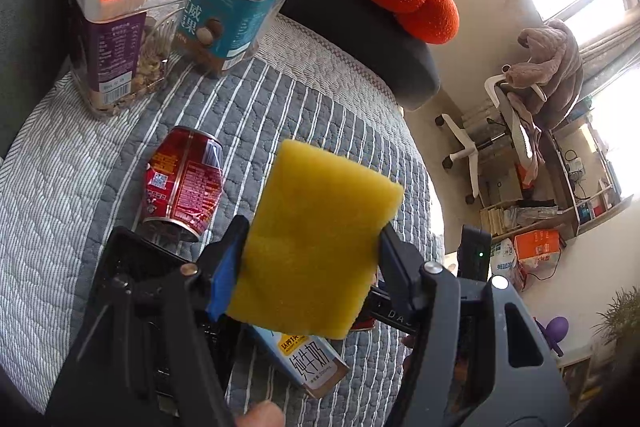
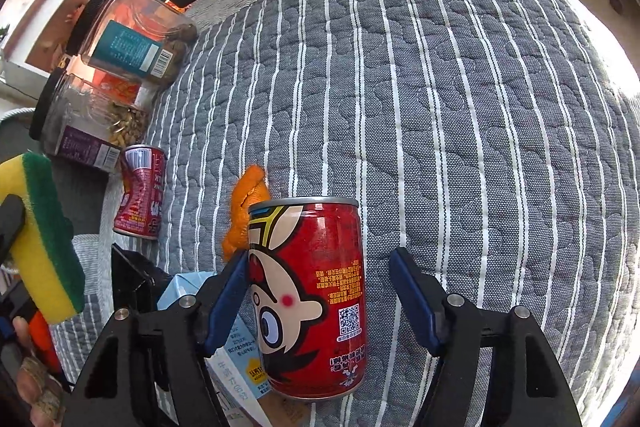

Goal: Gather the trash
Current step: 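Grasp the red cartoon-face can with the right gripper while the left holds the sponge, then carry the red can into the white bucket and open the right gripper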

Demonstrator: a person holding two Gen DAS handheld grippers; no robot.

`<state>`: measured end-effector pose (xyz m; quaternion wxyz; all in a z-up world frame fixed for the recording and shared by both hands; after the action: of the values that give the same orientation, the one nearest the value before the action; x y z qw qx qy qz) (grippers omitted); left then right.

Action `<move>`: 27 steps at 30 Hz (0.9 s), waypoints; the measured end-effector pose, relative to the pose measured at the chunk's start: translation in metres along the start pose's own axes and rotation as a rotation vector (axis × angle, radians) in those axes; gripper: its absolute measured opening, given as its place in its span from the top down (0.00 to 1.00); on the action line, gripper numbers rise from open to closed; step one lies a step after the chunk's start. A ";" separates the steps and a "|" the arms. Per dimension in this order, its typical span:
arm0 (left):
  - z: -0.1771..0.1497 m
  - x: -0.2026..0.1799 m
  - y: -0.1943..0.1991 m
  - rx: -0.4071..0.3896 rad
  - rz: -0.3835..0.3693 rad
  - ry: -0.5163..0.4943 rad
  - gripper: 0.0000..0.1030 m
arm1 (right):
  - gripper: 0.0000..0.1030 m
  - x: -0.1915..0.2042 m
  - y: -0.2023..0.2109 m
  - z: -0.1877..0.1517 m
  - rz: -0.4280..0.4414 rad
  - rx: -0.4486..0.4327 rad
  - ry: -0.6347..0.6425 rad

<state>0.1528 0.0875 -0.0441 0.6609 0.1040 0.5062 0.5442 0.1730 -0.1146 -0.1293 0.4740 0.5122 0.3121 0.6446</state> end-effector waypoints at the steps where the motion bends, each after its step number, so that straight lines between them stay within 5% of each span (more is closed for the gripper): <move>1: 0.000 0.000 0.000 0.000 0.001 0.001 0.38 | 0.46 0.001 0.000 0.000 -0.001 -0.004 0.005; 17: -0.003 0.000 0.007 -0.009 0.000 0.021 0.38 | 0.48 0.000 0.040 0.003 0.020 -0.085 0.012; 27: -0.009 -0.010 -0.001 0.005 0.005 0.011 0.38 | 0.48 -0.043 0.123 0.031 0.037 -0.304 -0.052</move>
<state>0.1474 0.0751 -0.0431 0.6563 0.1037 0.5110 0.5454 0.1674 -0.2013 -0.0270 0.5422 0.4568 0.1891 0.6794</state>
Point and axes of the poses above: each gripper's, at about its wrist camera, not at the fingertips, and y roughly against the way its jaws point, x to its left, z to its top, the point moved 5 cm from there along -y, roughly the way its jaws point, and after that the axes turned 6 degrees about -x, right-handed, at the moved point
